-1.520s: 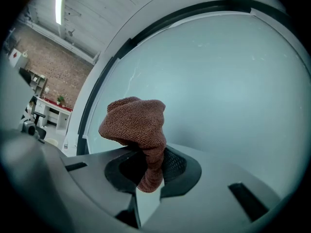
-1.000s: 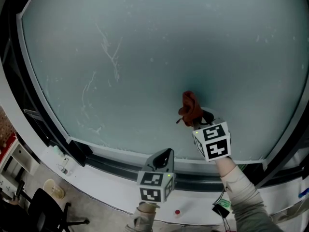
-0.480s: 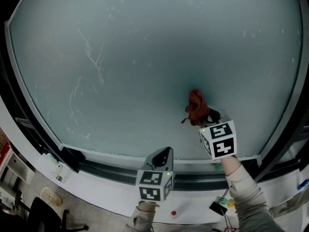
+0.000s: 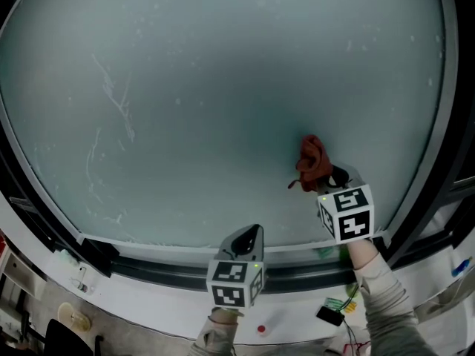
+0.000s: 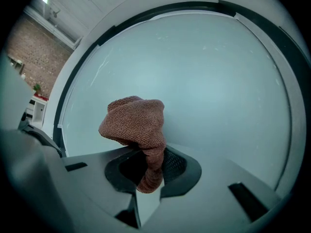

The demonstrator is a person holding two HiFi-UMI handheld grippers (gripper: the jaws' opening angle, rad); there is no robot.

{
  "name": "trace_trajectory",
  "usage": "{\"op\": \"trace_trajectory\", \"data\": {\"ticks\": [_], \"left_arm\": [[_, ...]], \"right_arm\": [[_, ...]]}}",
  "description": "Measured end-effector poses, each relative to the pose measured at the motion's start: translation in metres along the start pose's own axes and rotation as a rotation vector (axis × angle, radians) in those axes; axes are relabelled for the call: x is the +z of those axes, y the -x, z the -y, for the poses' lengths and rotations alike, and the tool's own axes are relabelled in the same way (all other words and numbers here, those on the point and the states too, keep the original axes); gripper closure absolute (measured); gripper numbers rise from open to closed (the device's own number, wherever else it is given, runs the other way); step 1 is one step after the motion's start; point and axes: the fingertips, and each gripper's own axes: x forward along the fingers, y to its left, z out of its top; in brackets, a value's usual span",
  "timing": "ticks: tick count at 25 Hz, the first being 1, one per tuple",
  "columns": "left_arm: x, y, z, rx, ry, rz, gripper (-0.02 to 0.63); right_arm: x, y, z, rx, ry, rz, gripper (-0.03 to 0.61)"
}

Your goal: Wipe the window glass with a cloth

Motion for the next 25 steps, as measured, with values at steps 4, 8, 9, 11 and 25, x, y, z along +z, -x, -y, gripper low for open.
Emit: {"op": "trace_trajectory", "data": {"ticks": [4,8,9,11,25], "left_arm": [[-0.001,-0.009,0.008,-0.026,0.001,0.001,0.609],[-0.001,-0.016,0.016,-0.051,-0.001,0.0,0.609],[-0.001,-0.018,0.019,-0.058,-0.002,0.0,0.609],[-0.001,-0.021,0.023,-0.07,-0.005,-0.001,0.609],[0.001,-0.028,0.037,-0.1,-0.012,0.001,0.609]], "right_arm": [[-0.008,0.009,0.025,-0.052,0.0,-0.018,0.531],[-0.019,0.019,0.05,-0.106,0.001,-0.041,0.531],[-0.022,0.022,0.057,-0.12,-0.001,-0.046,0.531],[-0.027,0.028,0.07,-0.149,-0.007,-0.056,0.531],[-0.056,0.059,0.135,-0.293,-0.039,-0.114,0.531]]}}
